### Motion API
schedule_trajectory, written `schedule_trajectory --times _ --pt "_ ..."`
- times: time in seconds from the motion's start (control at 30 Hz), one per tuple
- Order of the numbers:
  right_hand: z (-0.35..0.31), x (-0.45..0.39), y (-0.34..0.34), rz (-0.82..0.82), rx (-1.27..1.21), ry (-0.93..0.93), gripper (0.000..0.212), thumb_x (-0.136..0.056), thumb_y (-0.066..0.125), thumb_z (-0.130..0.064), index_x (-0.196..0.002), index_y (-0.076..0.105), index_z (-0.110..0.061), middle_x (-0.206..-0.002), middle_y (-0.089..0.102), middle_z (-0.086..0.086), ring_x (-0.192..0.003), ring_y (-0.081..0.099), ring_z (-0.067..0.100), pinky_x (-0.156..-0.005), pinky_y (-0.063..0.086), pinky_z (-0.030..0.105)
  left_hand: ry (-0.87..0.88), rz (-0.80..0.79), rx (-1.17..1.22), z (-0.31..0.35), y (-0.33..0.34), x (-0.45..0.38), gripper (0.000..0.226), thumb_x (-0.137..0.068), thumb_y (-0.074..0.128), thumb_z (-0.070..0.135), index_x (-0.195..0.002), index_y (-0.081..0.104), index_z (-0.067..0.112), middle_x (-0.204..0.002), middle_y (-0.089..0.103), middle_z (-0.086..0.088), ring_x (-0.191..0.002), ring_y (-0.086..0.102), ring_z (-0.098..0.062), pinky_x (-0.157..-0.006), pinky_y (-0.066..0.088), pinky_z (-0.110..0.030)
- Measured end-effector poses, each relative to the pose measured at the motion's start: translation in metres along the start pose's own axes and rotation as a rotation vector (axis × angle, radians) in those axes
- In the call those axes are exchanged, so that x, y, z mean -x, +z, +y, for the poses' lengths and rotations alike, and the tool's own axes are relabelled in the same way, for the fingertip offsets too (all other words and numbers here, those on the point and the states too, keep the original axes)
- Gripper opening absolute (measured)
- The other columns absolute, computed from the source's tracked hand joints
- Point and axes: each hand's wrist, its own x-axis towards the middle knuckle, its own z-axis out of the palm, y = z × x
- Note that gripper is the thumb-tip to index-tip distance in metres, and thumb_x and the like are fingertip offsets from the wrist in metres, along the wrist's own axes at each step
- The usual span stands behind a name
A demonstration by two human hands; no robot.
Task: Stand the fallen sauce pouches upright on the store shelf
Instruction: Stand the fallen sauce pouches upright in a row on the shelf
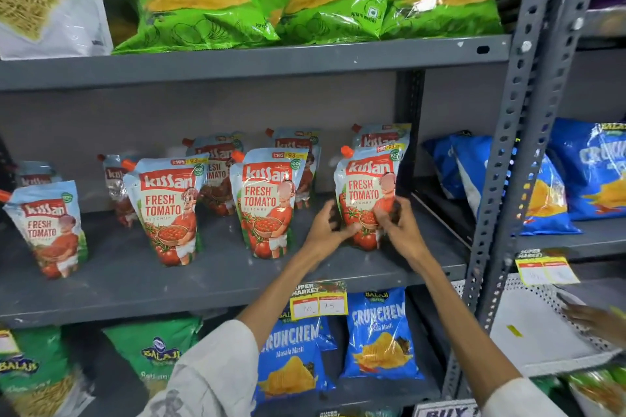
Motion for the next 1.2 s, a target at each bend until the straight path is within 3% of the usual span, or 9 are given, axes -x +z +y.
schedule_trajectory --times 0.07,0.23,0.33,0.5,0.67,0.8,0.97,1.1,1.2 --pt "0.002 0.003 -0.002 -0.090 0.032 0.015 0.051 -0.089 0.068 -0.016 -0.129 0.037 -0.009 -0.110 0.056 -0.013 -0.100 0.057 -0.002 -0.071 0.051 0.005 0.002 -0.001 -0.027 -0.008 0.006 0.000 0.064 -0.083 0.076 0.008 -0.139 0.045 0.012 -0.125 0.056 0.005 -0.114 0.052 -0.008 -0.084 0.045 -0.008" --pt "0.007 0.000 -0.016 -0.059 0.041 0.011 0.053 -0.088 0.070 -0.013 -0.130 0.039 -0.003 -0.114 0.059 0.000 -0.101 0.060 0.005 -0.072 0.050 0.005 0.001 0.051 -0.072 -0.008 0.024 -0.011 0.062 -0.078 0.080 0.008 -0.133 0.052 0.012 -0.130 0.065 -0.009 -0.117 0.061 -0.019 -0.106 0.048 -0.039" --pt "0.016 -0.001 -0.034 0.010 0.060 0.001 0.053 -0.089 0.068 -0.013 -0.132 0.040 -0.001 -0.124 0.059 0.010 -0.114 0.060 0.022 -0.082 0.053 0.017 0.012 0.056 -0.072 -0.008 0.047 -0.016 0.059 -0.077 0.081 0.013 -0.129 0.055 0.013 -0.127 0.067 -0.008 -0.117 0.063 -0.022 -0.104 0.050 -0.042" --pt "0.016 0.002 -0.051 0.077 0.113 -0.002 0.056 -0.090 0.066 -0.022 -0.136 0.040 -0.002 -0.131 0.059 0.014 -0.121 0.059 0.026 -0.102 0.049 0.042 -0.004 0.032 -0.027 -0.003 0.076 -0.023 0.055 -0.080 0.079 0.010 -0.130 0.054 0.013 -0.131 0.065 -0.010 -0.120 0.061 -0.024 -0.105 0.050 -0.040" --pt "0.007 0.024 -0.038 0.352 0.327 -0.084 0.068 -0.084 0.072 -0.027 -0.140 0.038 -0.007 -0.134 0.051 0.015 -0.125 0.049 0.026 -0.104 0.043 0.041 -0.009 0.037 -0.023 -0.007 0.074 -0.019 0.057 -0.080 0.079 0.011 -0.131 0.053 0.012 -0.133 0.064 -0.011 -0.122 0.061 -0.026 -0.106 0.049 -0.040" --pt "-0.004 0.051 -0.014 0.533 0.384 -0.242 0.046 -0.089 0.067 -0.022 -0.129 0.049 -0.009 -0.125 0.049 0.010 -0.113 0.051 0.019 -0.096 0.045 0.030 0.050 0.064 -0.038 -0.007 0.052 0.003 0.060 -0.084 0.076 0.014 -0.139 0.051 0.015 -0.135 0.060 -0.005 -0.121 0.061 -0.020 -0.104 0.050 -0.036" --pt "-0.023 0.056 0.036 0.249 0.294 -0.394 0.019 -0.095 0.059 -0.021 -0.111 0.059 -0.013 -0.101 0.061 -0.005 -0.089 0.055 -0.006 -0.079 0.039 0.005 0.215 0.267 -0.046 0.001 -0.006 0.039 0.027 -0.087 0.069 0.005 -0.111 0.066 0.018 -0.102 0.073 0.007 -0.088 0.071 -0.004 -0.081 0.054 -0.017" --pt "-0.036 0.042 0.090 -0.049 0.104 -0.236 0.032 -0.093 0.063 -0.026 -0.122 0.055 -0.016 -0.106 0.065 -0.006 -0.097 0.063 0.005 -0.078 0.047 0.007 0.240 0.514 -0.012 -0.010 -0.069 0.055 0.013 -0.086 0.071 0.006 -0.097 0.068 0.011 -0.087 0.071 -0.002 -0.074 0.064 -0.009 -0.069 0.054 -0.025" --pt "-0.036 0.030 0.123 -0.263 0.053 -0.138 0.054 -0.090 0.067 -0.026 -0.135 0.040 -0.013 -0.127 0.056 0.000 -0.119 0.056 0.014 -0.095 0.049 0.021 0.220 0.641 -0.079 -0.025 -0.110 0.059 0.027 -0.083 0.075 0.011 -0.104 0.061 0.017 -0.103 0.065 -0.005 -0.083 0.061 -0.011 -0.075 0.054 -0.027"
